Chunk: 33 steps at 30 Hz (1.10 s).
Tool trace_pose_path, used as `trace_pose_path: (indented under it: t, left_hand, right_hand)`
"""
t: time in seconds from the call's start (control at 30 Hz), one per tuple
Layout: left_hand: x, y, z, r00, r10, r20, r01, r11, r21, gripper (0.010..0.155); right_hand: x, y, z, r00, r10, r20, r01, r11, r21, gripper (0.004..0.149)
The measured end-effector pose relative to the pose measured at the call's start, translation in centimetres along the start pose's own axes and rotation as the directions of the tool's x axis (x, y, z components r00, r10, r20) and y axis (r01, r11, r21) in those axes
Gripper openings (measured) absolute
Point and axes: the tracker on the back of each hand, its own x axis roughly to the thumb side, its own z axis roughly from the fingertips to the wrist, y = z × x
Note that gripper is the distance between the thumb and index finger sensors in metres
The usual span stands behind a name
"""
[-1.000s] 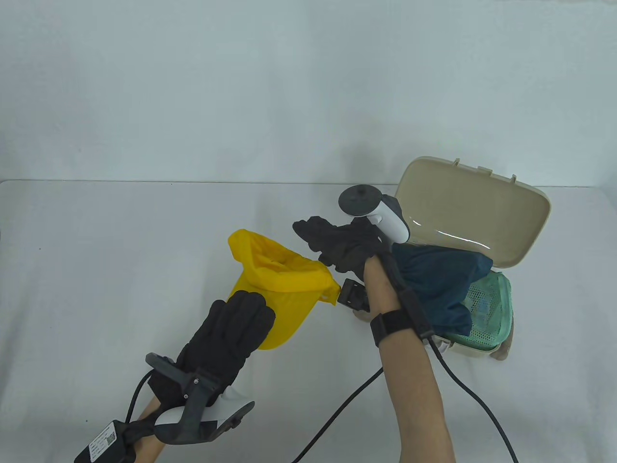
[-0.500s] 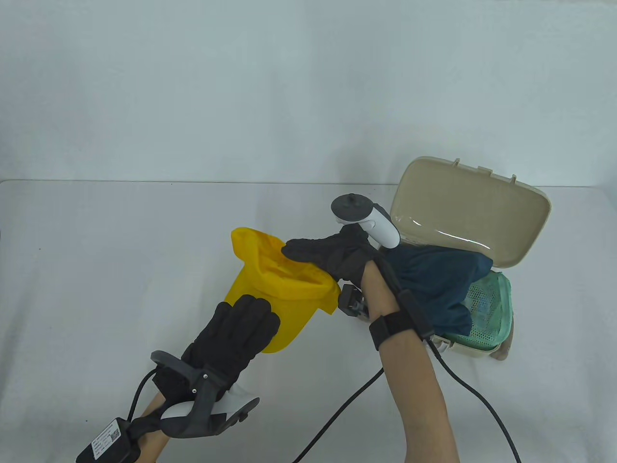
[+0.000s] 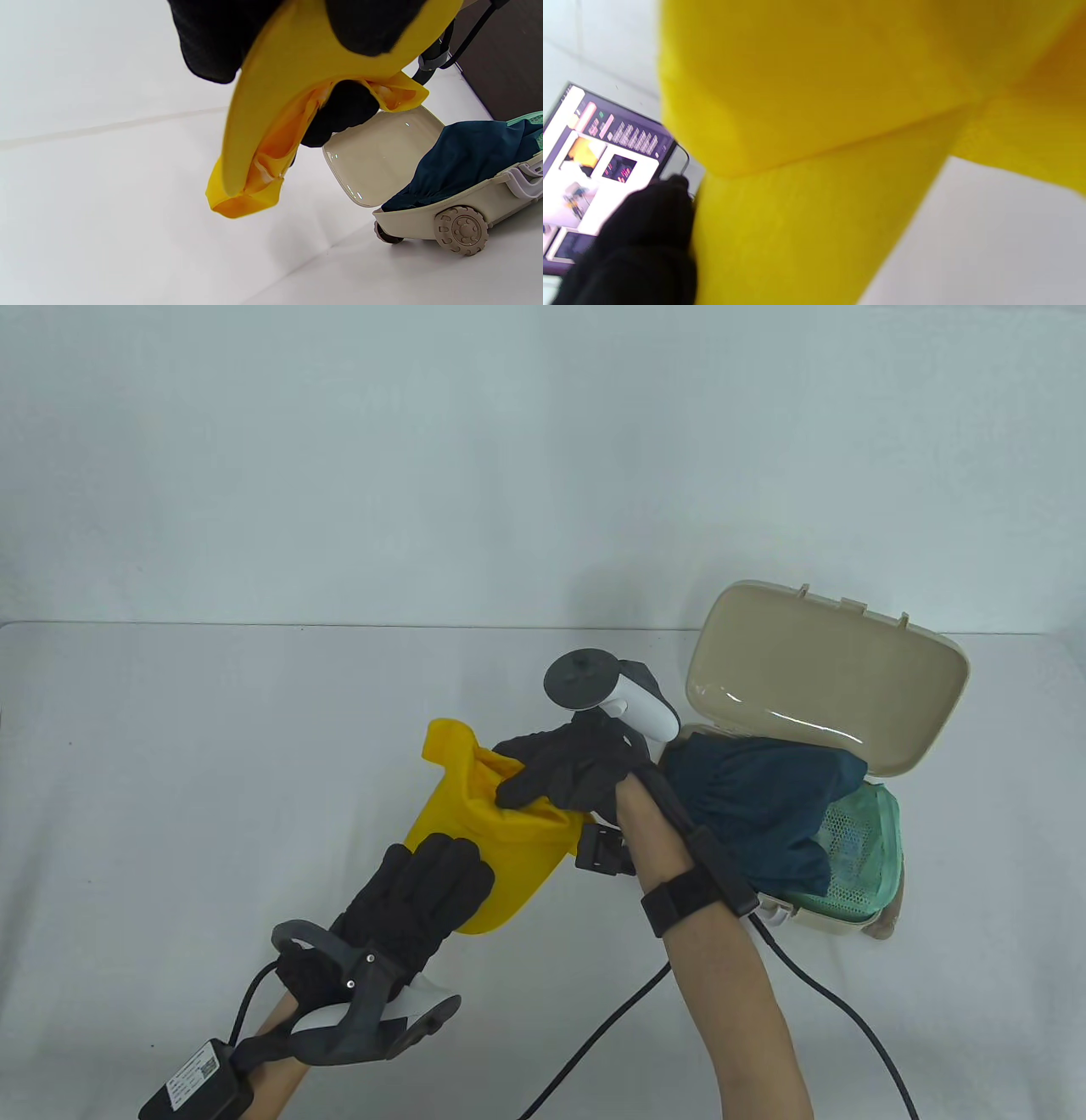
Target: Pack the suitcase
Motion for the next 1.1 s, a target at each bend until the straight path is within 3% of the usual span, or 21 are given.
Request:
trace_pose_path:
  t: [0.1, 0.2, 0.27, 0.33, 0.4, 0.43, 0.5, 0.57, 0.6, 0.7, 0.73, 0.9, 1.1]
  left_hand:
    - [-0.7, -0.1, 0.0, 0.996, 0.09, -0.009, -0.09, 0.993, -0.07, 0.08]
    - [-2.3, 0.3, 0.0, 0.977, 0.196, -0.083, -0.2, 0.979, -0.048, 0.086]
    - [-4.0, 0.1, 0.1, 0.922, 0.324, -0.212, -0.334, 0.943, -0.011, 0.086]
    - [-5.8, -0.6, 0.2, 0.804, 0.487, -0.341, -0.508, 0.861, 0.032, 0.087]
    - [-7.5, -2.0, 0.6, 0.584, 0.681, -0.443, -0.73, 0.679, 0.081, 0.089]
    - [-8.1, -2.8, 0.7, 0.455, 0.758, -0.467, -0.821, 0.561, 0.11, 0.09]
    - [-9.0, -4.6, 1.2, 0.201, 0.826, -0.527, -0.92, 0.344, 0.189, 0.09]
    - [-9.3, -5.7, 1.4, 0.057, 0.837, -0.544, -0.953, 0.208, 0.22, 0.09]
    - [-9.3, -6.6, 1.6, -0.071, 0.826, -0.559, -0.963, 0.089, 0.254, 0.09]
    - [-9.2, -8.0, 2.0, -0.293, 0.774, -0.561, -0.94, -0.126, 0.317, 0.09]
    - [-9.1, -8.5, 2.1, -0.34, 0.751, -0.567, -0.928, -0.168, 0.333, 0.09]
    - [-8.5, -10.2, 2.5, -0.487, 0.668, -0.563, -0.871, -0.32, 0.373, 0.084]
    - [-8.4, -10.5, 2.7, -0.521, 0.674, -0.524, -0.848, -0.336, 0.411, 0.066]
  right_hand:
    - [-0.3, -1.0, 0.7, 0.998, -0.055, -0.013, 0.053, 0.994, -0.097, 0.07]
    - [-1.0, -1.8, 1.7, 0.991, -0.128, -0.026, 0.12, 0.973, -0.197, 0.071]
    - [-1.7, -2.0, 2.4, 0.981, -0.193, -0.025, 0.179, 0.946, -0.269, 0.071]
    - [-2.4, -2.1, 2.9, 0.969, -0.247, -0.021, 0.228, 0.921, -0.316, 0.072]
    - [-3.1, -1.8, 3.3, 0.96, -0.282, 0.004, 0.266, 0.903, -0.338, 0.072]
    - [-3.5, -1.4, 3.5, 0.952, -0.304, 0.018, 0.292, 0.892, -0.344, 0.072]
    - [-4.0, -0.5, 3.7, 0.946, -0.32, 0.046, 0.315, 0.883, -0.347, 0.072]
    - [-4.1, 0.4, 3.9, 0.944, -0.322, 0.071, 0.327, 0.879, -0.347, 0.072]
    - [-4.2, 1.2, 3.9, 0.941, -0.325, 0.088, 0.335, 0.877, -0.344, 0.072]
    - [-4.2, 2.9, 3.7, 0.938, -0.33, 0.11, 0.348, 0.877, -0.333, 0.072]
    - [-4.1, 3.6, 3.6, 0.936, -0.332, 0.117, 0.352, 0.877, -0.326, 0.072]
    - [-3.8, 6.0, 2.8, 0.938, -0.329, 0.114, 0.348, 0.895, -0.279, 0.072]
    - [-3.3, 6.6, 2.5, 0.95, -0.298, 0.091, 0.311, 0.913, -0.263, 0.074]
